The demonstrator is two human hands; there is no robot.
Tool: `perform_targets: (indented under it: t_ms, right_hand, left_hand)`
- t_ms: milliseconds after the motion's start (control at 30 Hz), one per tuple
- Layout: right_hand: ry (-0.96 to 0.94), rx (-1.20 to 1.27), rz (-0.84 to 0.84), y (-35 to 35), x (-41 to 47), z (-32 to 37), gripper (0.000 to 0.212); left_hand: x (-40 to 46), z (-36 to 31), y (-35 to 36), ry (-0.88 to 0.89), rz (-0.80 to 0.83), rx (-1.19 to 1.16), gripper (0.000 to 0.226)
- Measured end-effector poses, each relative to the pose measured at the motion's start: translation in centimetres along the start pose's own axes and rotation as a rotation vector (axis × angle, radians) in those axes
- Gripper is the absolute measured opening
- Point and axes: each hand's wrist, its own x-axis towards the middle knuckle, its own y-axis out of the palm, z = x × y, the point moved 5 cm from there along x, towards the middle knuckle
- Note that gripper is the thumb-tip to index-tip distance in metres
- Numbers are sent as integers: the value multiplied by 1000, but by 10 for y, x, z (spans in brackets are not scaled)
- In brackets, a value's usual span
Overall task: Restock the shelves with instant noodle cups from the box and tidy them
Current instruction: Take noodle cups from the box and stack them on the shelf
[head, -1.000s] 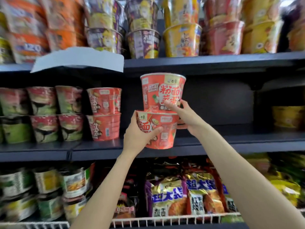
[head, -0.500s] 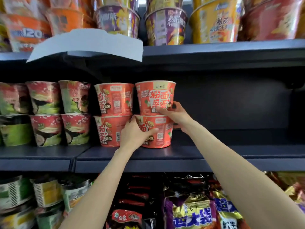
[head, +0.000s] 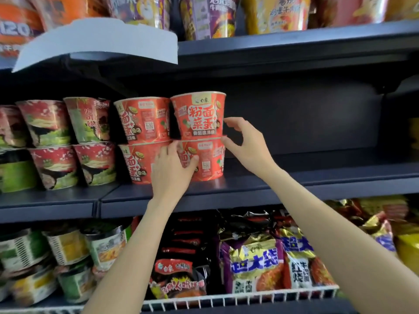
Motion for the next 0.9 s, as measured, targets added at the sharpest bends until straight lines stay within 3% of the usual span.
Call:
perform_targets:
  t_ms: [200,333,467,700,800,900]
  right_hand:
    - [-348,-386,-174,-72,-111,5,25]
    - [-315,-436,-180,-129,-226,-21,18]
    - [-7,-455,15,-176,-364,-63,18]
    - [923,-466,444,-213,-619,-159,28]
    - [1232,-463,521,-218,-710,-181,33]
    - [1389,-415,466,-212,-787,-207,36]
  left_hand:
    - [-96,-94,-23,428,-209,-266,22]
    - [-198,-138,13,551,-73,-381,17]
    - [-334,-166,76,445,365,-483,19]
    - [-558,-165,196,69,1297,-326,39]
    - [-636,-155,239,-89,1518,-296,37]
    - [-703,-145,284,-193,1629,-267,28]
